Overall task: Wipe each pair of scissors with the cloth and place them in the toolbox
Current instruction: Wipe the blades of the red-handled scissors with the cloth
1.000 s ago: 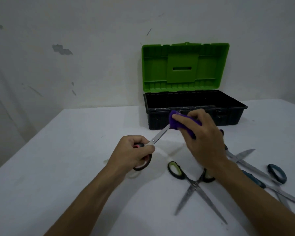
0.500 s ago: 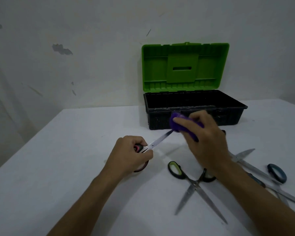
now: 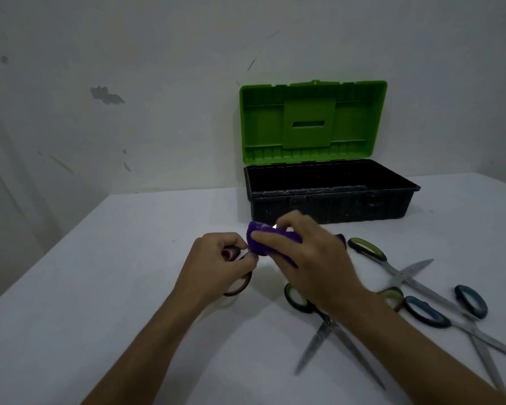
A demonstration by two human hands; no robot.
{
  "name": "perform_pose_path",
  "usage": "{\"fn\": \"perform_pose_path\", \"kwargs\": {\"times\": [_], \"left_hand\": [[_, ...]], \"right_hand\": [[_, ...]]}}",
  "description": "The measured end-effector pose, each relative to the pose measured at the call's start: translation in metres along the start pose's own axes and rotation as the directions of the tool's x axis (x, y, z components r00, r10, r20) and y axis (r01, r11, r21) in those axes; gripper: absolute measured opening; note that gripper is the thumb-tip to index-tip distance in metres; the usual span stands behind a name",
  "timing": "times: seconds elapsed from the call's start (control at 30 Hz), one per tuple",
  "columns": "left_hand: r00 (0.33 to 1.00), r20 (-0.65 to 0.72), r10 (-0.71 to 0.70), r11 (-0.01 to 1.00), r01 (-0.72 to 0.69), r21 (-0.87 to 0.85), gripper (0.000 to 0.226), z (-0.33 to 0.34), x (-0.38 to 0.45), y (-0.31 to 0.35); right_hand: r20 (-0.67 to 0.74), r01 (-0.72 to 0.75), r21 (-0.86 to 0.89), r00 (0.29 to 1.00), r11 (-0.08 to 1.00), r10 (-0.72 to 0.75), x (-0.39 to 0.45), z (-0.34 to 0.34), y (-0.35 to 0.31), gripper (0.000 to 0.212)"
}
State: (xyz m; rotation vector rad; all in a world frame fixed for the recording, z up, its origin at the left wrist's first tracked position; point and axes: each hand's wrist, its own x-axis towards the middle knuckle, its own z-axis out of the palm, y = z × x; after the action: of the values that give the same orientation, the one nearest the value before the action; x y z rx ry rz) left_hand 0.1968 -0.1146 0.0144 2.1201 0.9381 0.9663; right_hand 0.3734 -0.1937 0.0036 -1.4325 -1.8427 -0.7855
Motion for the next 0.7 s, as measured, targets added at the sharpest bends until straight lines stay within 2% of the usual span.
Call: {"fn": "perform_pose_path", "kwargs": {"times": [0.07,0.13,0.2,0.3,0.43,0.57,0.7], "left_hand": [[1.000,0.021,0.021,1.000,-0.021,-0.015,0.018,-0.007,0.000,0.000],[0.999,0.048,0.025,0.999,-0.024,-0.039,0.020,-0.017,0.004,0.002],[0.995,0.080,0.055,0.997,-0.051,-0.056,0.020,-0.023,0.017,0.008],[0.992,0.078,0.100,0.995,-0.100,-0.002,0.018,-0.030,0.058,0.024],[0.985,0.130,0.118,0.963,-0.145,0.226,0.032,-0.017,0.126,0.027],[0.972,0.217,0.085,0.919,-0.161,0.361,0.041,0.021,0.196,0.019],[0.927,0.375,0.019,0.880,-0.193,0.433,0.048,0.071,0.242,0.021]], "right_hand": [[-0.007,-0.038,0.013,0.999,0.999,0.039,0.003,-0.001,0.006,0.036],[-0.086,-0.176,-0.001,0.981,0.984,0.175,0.011,-0.008,0.029,0.033],[-0.097,-0.302,-0.037,0.950,0.952,0.298,0.024,-0.019,0.057,0.031],[-0.005,-0.410,-0.076,0.912,0.909,0.411,0.047,-0.027,0.092,0.029],[0.221,-0.472,-0.178,0.836,0.864,0.502,0.077,-0.035,0.128,0.023],[0.286,-0.494,-0.243,0.786,0.835,0.549,0.091,-0.034,0.154,0.021],[0.327,-0.525,-0.276,0.736,0.805,0.593,0.089,-0.028,0.167,0.021]]}}
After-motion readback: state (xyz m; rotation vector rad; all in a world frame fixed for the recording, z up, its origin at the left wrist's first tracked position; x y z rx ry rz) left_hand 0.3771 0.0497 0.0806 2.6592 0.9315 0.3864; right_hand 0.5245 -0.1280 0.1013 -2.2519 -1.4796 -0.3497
